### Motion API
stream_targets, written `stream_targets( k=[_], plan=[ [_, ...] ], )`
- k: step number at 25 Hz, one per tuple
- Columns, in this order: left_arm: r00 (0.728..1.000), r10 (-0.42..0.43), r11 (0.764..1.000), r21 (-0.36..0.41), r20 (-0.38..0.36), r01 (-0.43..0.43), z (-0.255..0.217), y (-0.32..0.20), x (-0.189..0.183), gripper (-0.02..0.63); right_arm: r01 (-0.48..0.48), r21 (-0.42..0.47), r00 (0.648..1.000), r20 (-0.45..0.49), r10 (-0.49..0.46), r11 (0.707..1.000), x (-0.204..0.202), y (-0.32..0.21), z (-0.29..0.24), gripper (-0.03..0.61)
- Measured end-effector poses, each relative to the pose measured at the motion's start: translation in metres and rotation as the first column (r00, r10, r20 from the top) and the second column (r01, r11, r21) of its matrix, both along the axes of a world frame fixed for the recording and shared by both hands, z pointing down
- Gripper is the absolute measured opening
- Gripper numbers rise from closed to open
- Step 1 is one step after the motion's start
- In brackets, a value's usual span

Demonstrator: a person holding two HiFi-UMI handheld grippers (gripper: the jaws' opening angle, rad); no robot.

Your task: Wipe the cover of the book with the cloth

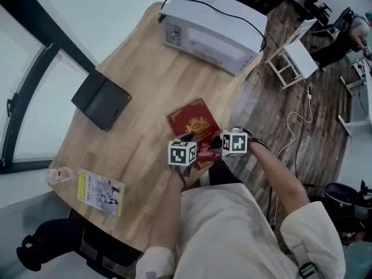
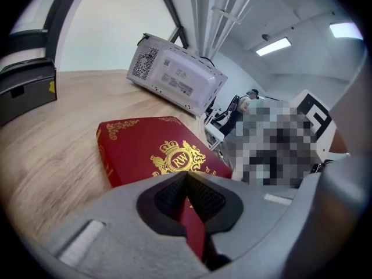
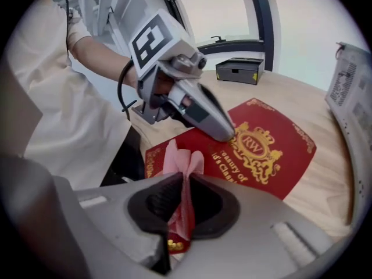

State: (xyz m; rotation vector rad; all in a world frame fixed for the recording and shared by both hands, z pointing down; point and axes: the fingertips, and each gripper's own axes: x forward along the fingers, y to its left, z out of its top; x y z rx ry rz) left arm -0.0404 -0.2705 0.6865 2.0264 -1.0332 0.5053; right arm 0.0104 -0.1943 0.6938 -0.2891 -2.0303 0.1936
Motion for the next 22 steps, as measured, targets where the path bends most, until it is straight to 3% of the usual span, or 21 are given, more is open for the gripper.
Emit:
stream_targets(
  k=[5,14,22],
  plan=[
    [1.000,-0.011,1.000,0.003,-0.020,0.011,0.003,-0.007,-0.003,0.008,-0.078,0.121,0.997,0.033,0.074,0.990,-0.019,-0.052,-0.001,0.032],
    [0.998,-0.018,1.000,-0.007,-0.065,0.018,-0.001,-0.006,-0.003,0.008,0.018,0.157,1.000,0.005,-0.019,0.987,-0.031,-0.084,-0.004,0.034],
    [0.998,-0.023,1.000,-0.004,-0.062,0.023,-0.001,-0.005,-0.005,0.008,0.011,0.171,1.000,0.001,-0.011,0.985,-0.050,-0.121,-0.004,0.044]
  ],
)
